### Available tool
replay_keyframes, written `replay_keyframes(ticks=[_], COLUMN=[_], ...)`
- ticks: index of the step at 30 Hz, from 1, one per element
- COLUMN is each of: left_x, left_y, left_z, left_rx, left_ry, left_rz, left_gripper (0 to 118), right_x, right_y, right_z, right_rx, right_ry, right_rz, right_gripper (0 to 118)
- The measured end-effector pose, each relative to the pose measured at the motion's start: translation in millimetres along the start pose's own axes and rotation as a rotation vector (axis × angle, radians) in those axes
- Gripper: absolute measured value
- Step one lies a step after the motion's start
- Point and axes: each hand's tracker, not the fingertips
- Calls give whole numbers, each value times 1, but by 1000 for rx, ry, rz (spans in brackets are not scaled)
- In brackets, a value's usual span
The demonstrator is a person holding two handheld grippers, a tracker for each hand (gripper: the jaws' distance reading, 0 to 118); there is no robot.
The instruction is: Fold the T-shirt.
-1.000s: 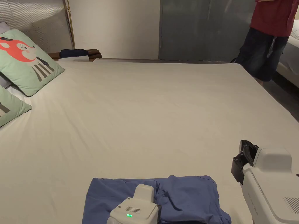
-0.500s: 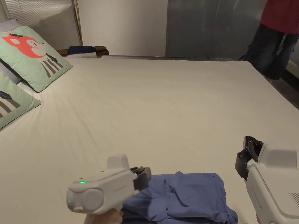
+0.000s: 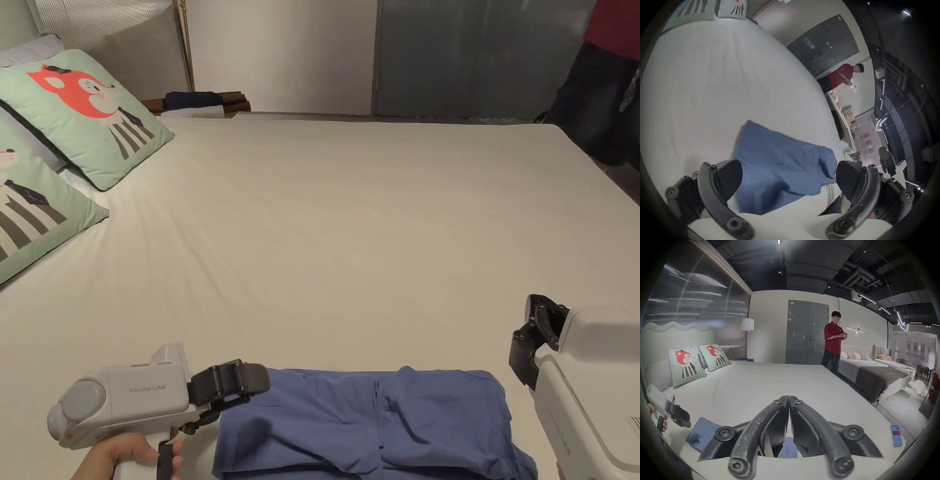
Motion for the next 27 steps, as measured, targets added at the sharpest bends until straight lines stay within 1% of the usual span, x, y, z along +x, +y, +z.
replay_keyframes(ticks=[4,6,8,9,10,12,14,15,18,19,20,25,27], left_x=[-23,-30,-32,-32,-31,-29,-24,-23,-20,-16,-15,-12,-14], left_y=[-4,-6,-9,-10,-10,-11,-15,-15,-15,-15,-12,1,8], left_z=[-11,-15,-15,-15,-18,-23,-22,-22,-13,-8,-3,34,54], left_rx=[-26,-30,-15,-4,-6,-16,1,3,14,26,33,46,68], left_ry=[7,17,-2,-7,-4,85,129,153,122,126,121,165,220], left_rz=[9,22,40,45,44,6,-54,-71,-68,-86,-147,-195,-216], left_gripper=[114,111,92,80,64,49,17,10,6,6,5,5,5], right_x=[1,2,3,4,4,5,5,5,4,3,3,0,-1], right_y=[-4,-5,-6,-6,-7,-7,-7,-7,-5,-4,-4,-1,0], right_z=[-3,-3,-4,-4,-5,-6,-6,-6,-7,-7,-8,-8,-8], right_rx=[-17,-23,-28,-30,-31,-35,-36,-35,-33,-31,-29,-18,-17], right_ry=[-10,-14,-17,-18,-20,-19,-18,-17,-12,-11,-9,3,9], right_rz=[-3,-3,2,4,3,-3,-10,-11,-5,-3,-3,-9,-14], right_gripper=[0,0,0,0,0,0,0,0,0,0,0,0,0])
